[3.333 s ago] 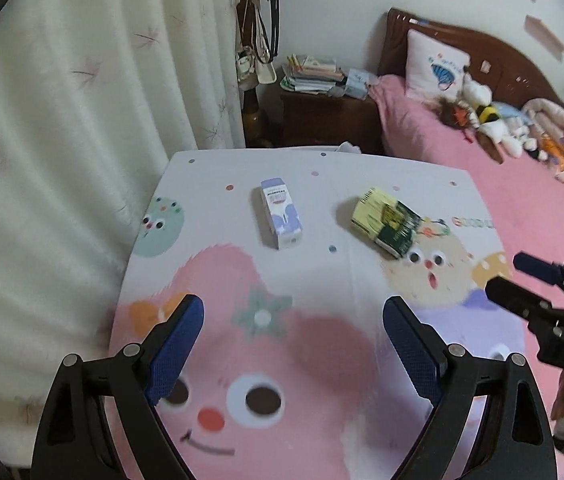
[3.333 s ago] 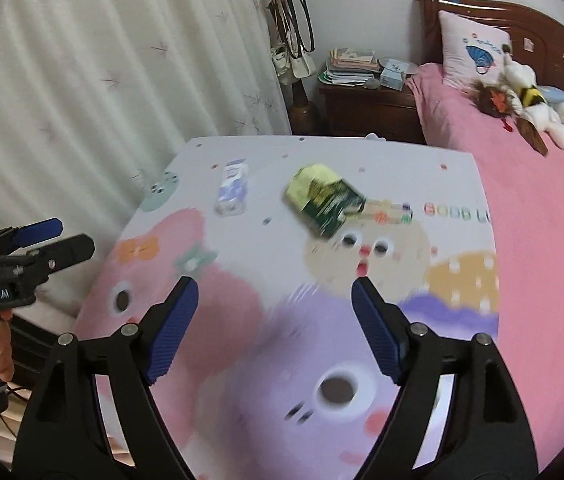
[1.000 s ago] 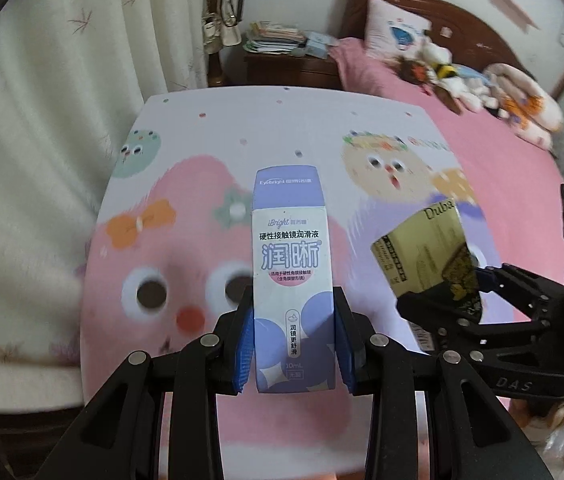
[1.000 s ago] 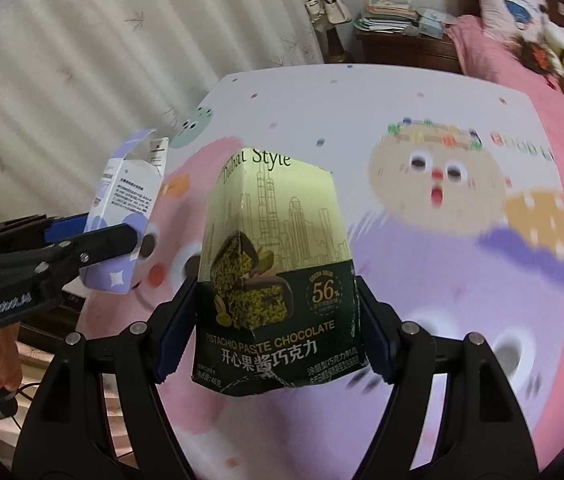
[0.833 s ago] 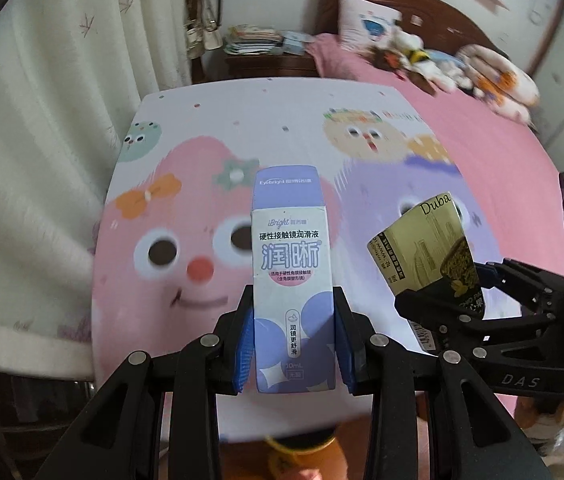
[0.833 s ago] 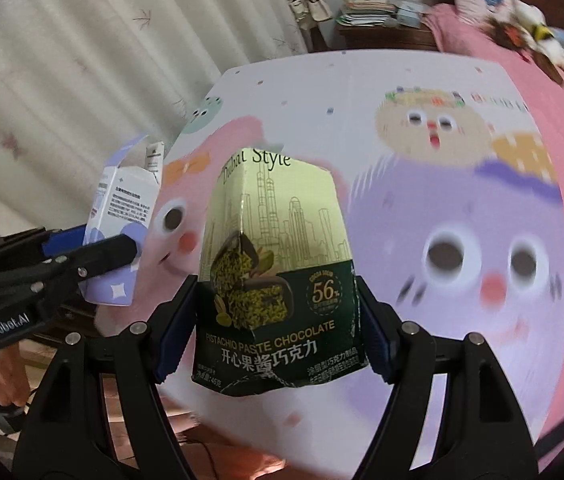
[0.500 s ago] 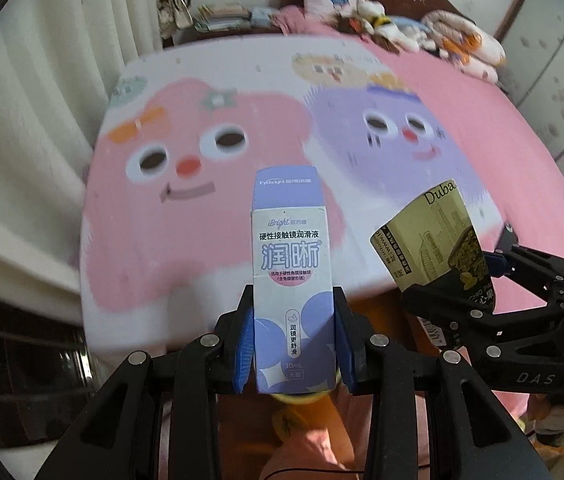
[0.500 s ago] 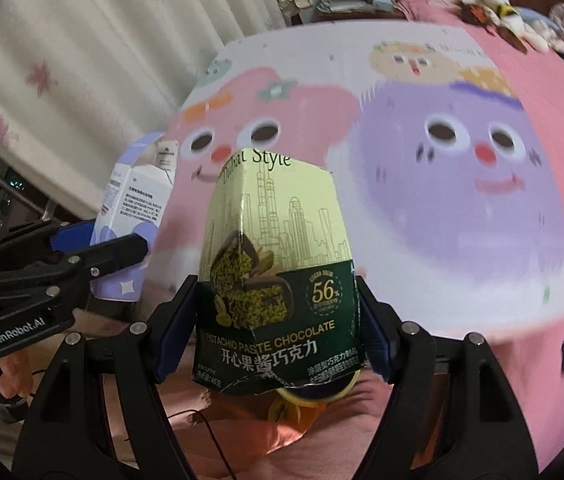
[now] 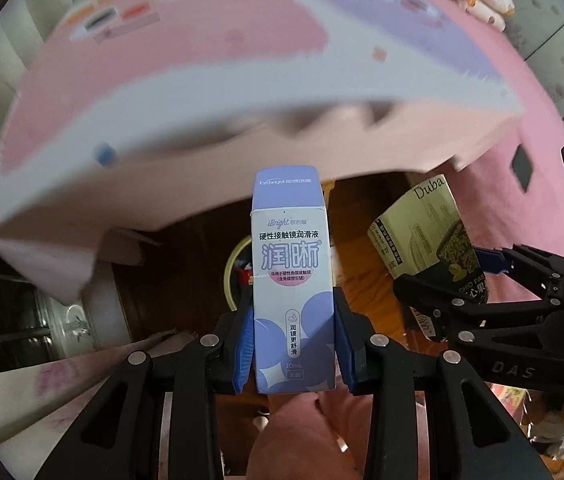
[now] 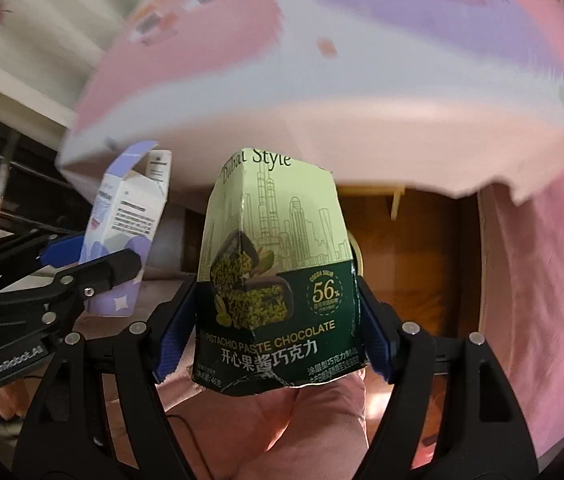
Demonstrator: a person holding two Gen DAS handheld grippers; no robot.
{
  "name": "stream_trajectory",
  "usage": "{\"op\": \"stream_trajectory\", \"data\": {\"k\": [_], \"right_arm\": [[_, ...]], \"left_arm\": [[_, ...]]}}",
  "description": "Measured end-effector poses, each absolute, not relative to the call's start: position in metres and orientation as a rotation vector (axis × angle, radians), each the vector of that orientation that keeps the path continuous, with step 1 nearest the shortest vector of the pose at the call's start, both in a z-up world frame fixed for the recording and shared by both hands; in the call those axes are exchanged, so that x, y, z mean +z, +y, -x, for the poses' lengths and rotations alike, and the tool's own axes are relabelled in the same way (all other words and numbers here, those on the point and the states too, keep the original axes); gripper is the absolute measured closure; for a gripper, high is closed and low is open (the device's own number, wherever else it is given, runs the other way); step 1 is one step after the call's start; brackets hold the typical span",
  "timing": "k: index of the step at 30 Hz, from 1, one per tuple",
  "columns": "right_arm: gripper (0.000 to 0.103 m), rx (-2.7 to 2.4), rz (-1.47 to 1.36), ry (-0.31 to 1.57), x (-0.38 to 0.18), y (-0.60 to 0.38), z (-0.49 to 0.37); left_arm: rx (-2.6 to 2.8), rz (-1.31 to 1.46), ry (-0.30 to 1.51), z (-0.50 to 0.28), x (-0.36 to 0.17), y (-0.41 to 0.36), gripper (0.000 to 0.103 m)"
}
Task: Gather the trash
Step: 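Lower both tools over the bin and open them to drop the items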
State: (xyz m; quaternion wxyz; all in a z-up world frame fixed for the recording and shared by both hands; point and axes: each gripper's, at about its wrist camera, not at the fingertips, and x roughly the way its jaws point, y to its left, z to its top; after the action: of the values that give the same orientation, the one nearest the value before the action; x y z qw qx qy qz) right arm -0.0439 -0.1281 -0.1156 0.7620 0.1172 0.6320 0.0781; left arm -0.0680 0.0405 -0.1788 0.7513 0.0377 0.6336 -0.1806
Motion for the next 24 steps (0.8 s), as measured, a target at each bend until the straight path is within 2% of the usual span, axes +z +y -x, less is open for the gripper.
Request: {"op": "stream_trajectory", "data": {"k": [8, 13, 15, 17, 18, 20, 24], "right_arm": [[0.031, 0.095, -0.324, 1.484, -0.252, -0.151, 0.054], [0.030, 0.112, -0.316, 1.508, -0.311, -0.146, 0.050], [0.029, 0.128, -0.319, 1.516, -0.324, -0.142, 0.041], [0.027, 0.135, -0.325, 1.526, -0.339, -0.138, 0.034], [0.027, 0.136, -0.335, 1.531, -0.344, -0.136, 0.032], [0.027, 0.129, -0.342, 1.541, -0.350, -0.137, 0.026], [0.024, 0.142, -0.341, 1.533, -0.352, -0.142, 0.023]], "left_arm": [[-0.345, -0.058, 1.457, 0.066, -0.297, 0.027, 0.068], [-0.313, -0.071, 1.468, 0.052, -0.342, 0.028, 0.067], [-0.302, -0.068, 1.466, 0.046, -0.352, 0.032, 0.061], [-0.278, -0.082, 1.468, 0.043, -0.361, 0.035, 0.035], [-0.266, -0.089, 1.465, 0.040, -0.363, 0.033, 0.031], [-0.247, -0.096, 1.461, 0.038, -0.366, 0.038, 0.026], [-0.232, -0.088, 1.459, 0.029, -0.366, 0.035, 0.024]]}}
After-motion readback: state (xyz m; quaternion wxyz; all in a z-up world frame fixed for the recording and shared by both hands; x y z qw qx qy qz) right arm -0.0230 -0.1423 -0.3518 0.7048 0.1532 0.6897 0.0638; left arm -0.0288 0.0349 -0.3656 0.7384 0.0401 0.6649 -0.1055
